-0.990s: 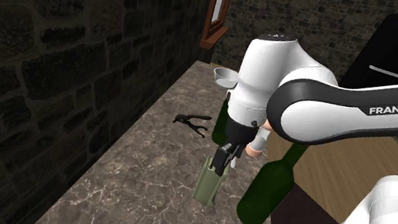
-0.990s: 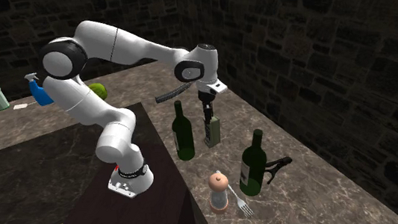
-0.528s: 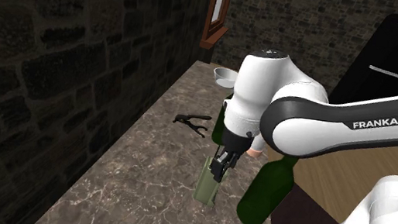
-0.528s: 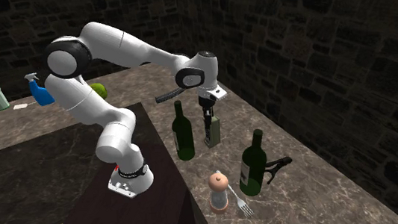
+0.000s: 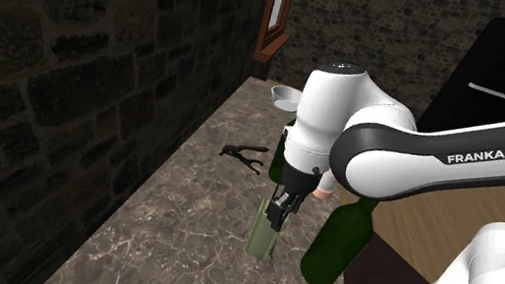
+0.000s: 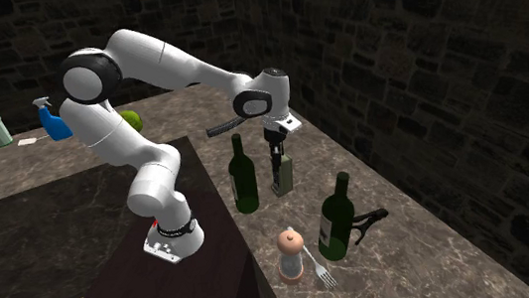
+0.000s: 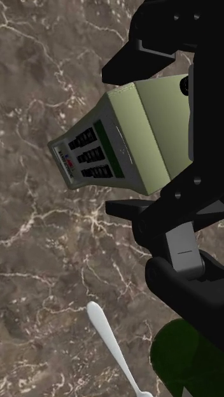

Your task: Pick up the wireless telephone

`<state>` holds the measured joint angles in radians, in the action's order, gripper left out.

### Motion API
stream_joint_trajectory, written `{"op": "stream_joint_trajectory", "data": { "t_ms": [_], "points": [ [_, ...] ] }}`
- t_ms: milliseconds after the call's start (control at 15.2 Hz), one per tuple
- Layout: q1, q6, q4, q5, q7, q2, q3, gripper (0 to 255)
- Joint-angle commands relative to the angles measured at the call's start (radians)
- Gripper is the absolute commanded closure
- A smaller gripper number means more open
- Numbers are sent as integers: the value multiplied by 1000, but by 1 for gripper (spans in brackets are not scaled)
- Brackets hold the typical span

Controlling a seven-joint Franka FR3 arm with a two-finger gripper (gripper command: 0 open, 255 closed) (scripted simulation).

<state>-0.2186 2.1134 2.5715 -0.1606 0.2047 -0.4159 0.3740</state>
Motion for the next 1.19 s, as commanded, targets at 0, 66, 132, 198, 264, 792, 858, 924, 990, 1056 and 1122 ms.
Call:
{"op": "stream_joint_trajectory", "data": {
  "t_ms": [0, 66, 132, 198, 264, 792, 858, 924, 990, 1056, 1122],
  "points": [
    [0, -1, 0, 0, 0, 1, 0, 255],
    [0, -16, -8, 0, -1, -7, -3, 255],
    [0, -32, -17, 0, -2, -14, -5, 255],
    [-1, -47, -25, 0, -3, -21, -7, 255],
    [-1, -63, -34, 0, -4, -28, -10, 255],
    [0, -181, -112, 5, -8, -69, -28, 255],
    [0, -196, -123, 5, -9, -73, -30, 255],
    [0, -210, -133, 6, -9, -77, -32, 255],
    [0, -225, -144, 7, -9, -80, -34, 255],
    [0, -227, -146, 7, -9, -81, -35, 255],
    [0, -227, -146, 7, -9, -81, -35, 255]
  ]
}}
